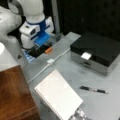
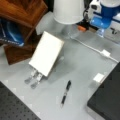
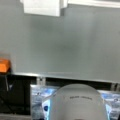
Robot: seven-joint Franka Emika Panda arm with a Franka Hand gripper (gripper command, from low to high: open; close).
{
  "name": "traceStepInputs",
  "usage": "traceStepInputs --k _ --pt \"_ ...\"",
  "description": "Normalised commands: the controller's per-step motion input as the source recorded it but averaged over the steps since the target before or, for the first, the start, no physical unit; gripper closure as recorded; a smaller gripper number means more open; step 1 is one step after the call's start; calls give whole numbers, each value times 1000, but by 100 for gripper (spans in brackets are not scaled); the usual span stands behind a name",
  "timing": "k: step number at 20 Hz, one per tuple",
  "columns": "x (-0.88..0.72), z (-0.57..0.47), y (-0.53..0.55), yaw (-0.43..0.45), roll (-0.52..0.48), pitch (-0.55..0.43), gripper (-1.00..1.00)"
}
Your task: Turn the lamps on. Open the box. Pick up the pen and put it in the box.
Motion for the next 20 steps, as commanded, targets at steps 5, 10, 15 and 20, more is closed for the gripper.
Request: traceStepInputs --k 5,10,15,20 --pt "-181 -211 183 -105 -4 -176 100" --pt "-194 -232 218 -93 10 -145 100" --pt "-214 -290 220 -65 5 -152 100" --pt "-229 -382 207 -48 17 -191 100"
